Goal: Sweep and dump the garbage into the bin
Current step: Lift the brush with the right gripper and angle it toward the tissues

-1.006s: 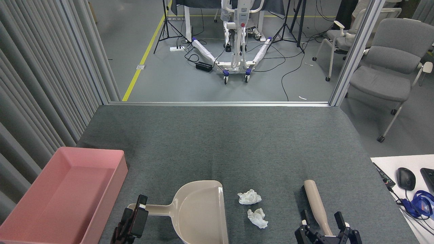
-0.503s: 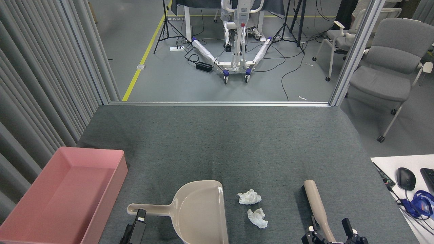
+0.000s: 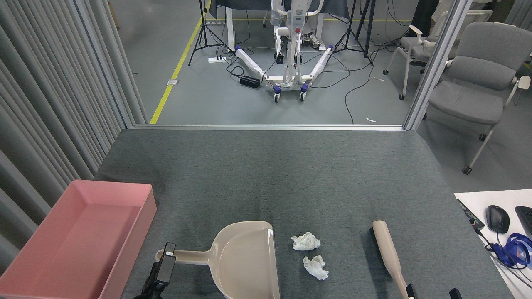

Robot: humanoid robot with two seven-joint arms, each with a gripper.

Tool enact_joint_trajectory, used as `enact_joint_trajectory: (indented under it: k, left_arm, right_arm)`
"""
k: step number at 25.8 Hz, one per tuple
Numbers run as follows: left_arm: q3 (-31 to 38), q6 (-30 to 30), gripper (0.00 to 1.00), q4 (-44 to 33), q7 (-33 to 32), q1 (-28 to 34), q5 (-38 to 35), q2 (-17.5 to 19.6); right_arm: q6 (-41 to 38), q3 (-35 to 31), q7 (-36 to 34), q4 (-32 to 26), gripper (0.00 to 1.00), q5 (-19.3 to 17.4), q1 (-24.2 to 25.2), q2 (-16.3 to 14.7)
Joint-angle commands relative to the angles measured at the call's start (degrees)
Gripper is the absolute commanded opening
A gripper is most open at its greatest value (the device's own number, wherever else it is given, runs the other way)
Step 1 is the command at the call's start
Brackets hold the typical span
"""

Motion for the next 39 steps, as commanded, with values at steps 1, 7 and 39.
enact_joint_trajectory:
  k: [1, 7, 39]
  left_arm:
    - [0.0, 0.2, 1.0, 0.4, -0.2, -1.0, 0.0, 0.0]
    - [-0.2, 0.1, 1.0, 0.5, 0.2, -1.0, 0.0, 0.0]
    - [-0.2, -0.1, 1.0, -0.1, 0.7, -1.3, -0.3, 0.0]
  right_arm:
    - [0.1, 0.1, 0.0, 0.5, 1.0, -0.1, 0.2, -0.1]
    - [0.5, 0.2, 0.0, 2.1, 1.0, 0.4, -0.3, 0.2]
    - [1.9, 3.1, 0.0, 7.6, 1.0, 2.1, -0.9, 0.7]
